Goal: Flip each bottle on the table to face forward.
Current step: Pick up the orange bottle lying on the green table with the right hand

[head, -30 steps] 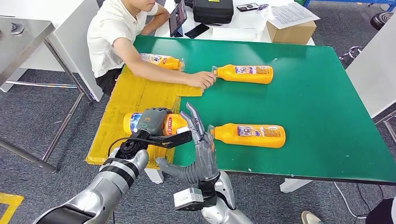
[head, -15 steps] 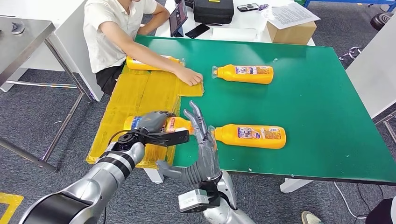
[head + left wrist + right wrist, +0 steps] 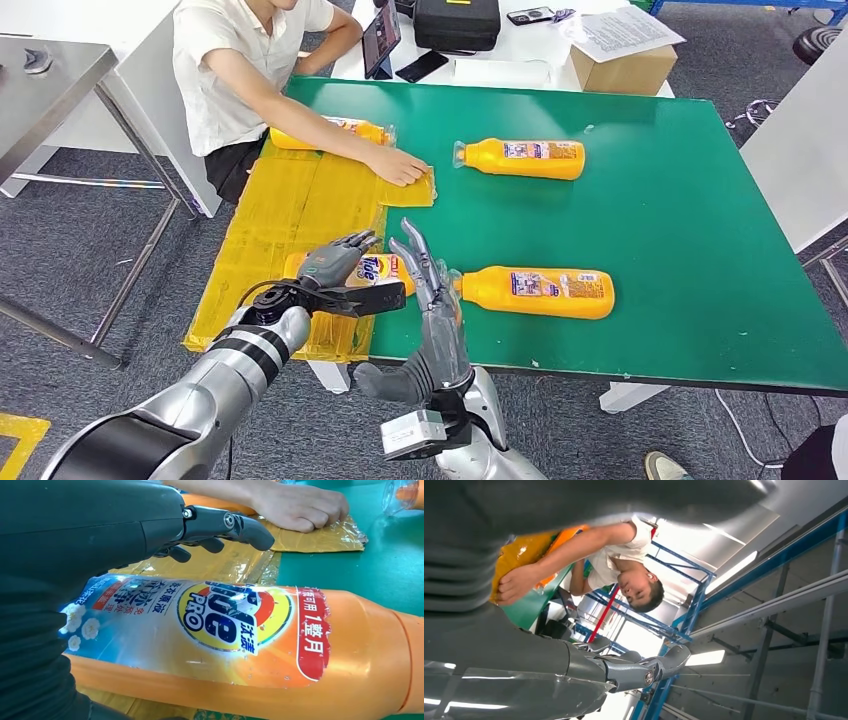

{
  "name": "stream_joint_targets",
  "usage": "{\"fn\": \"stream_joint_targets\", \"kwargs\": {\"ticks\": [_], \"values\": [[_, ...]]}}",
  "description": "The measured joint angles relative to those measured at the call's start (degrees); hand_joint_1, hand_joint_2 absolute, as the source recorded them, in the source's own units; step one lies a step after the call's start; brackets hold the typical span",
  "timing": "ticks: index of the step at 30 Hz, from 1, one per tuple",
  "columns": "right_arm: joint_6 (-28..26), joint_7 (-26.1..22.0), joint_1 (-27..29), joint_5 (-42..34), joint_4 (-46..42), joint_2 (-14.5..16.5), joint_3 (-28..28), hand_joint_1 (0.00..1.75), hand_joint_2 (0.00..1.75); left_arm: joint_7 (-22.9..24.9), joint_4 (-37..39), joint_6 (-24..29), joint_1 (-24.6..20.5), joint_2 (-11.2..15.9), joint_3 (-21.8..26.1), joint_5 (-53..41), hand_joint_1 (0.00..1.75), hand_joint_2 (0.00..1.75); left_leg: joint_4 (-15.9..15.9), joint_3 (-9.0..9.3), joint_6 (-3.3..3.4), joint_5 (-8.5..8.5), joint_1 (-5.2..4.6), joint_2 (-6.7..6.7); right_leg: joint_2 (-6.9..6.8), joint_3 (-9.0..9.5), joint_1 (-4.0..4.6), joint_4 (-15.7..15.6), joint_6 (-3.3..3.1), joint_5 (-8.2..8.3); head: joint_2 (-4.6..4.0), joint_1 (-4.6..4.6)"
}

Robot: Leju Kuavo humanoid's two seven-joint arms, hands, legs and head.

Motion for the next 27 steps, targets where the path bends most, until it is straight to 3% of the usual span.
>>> {"fn": "stream_joint_targets", "kwargs": {"ticks": [6,11,15,20,24,27], "values": [[0.0,0.0,-0.39,-2.66,-0.21,-0.53,0.83,0.0,0.0,-8.1,-0.29,-9.53,0.01,-0.2,0.26,5.29,0.0,1.75,0.0,0.0,0.0,0.0,-0.01,-0.01,0.0,0.02,-0.01,0.0,0.0,0.0,0.0,0.01],[0.0,0.0,-0.79,-3.39,-0.24,-1.13,1.67,0.0,0.0,-10.08,-1.21,-13.29,0.23,-0.31,-1.17,6.44,0.0,1.75,0.0,0.01,0.0,0.0,-0.01,-0.01,0.0,0.02,0.0,-0.01,0.0,0.0,0.0,0.0],[0.0,0.0,-0.82,-2.71,-0.24,-1.29,1.91,0.0,0.0,-12.16,-2.31,-11.42,1.32,-0.32,-2.09,8.52,0.0,1.75,0.0,0.01,0.0,0.0,0.0,-0.01,0.0,0.01,0.0,0.0,0.0,0.0,0.0,-0.01],[0.0,0.0,0.44,-0.22,-0.77,-1.4,1.51,0.0,0.0,-15.02,-16.47,-6.17,10.86,-1.83,-2.72,27.49,0.0,1.75,0.0,-0.03,0.0,-0.03,-0.02,-0.02,0.0,-0.02,-0.01,-0.01,0.0,-0.02,0.0,0.01],[-0.02,0.0,1.96,-2.25,-3.51,-1.5,1.31,0.0,1.75,-13.22,-27.68,-6.21,17.88,-3.04,-3.44,47.29,0.0,1.75,0.0,-0.06,-0.02,-0.09,-0.03,-0.01,0.01,-0.06,-0.02,-0.06,0.0,-0.04,0.0,0.01],[-0.02,0.0,2.68,-5.46,-6.1,-1.83,1.42,0.0,1.75,-12.42,-33.27,-5.0,21.22,-3.17,-4.4,54.8,0.0,1.75,0.0,-0.06,-0.02,-0.1,-0.03,-0.02,0.0,-0.07,-0.01,-0.06,-0.01,-0.05,0.0,0.0]]}}
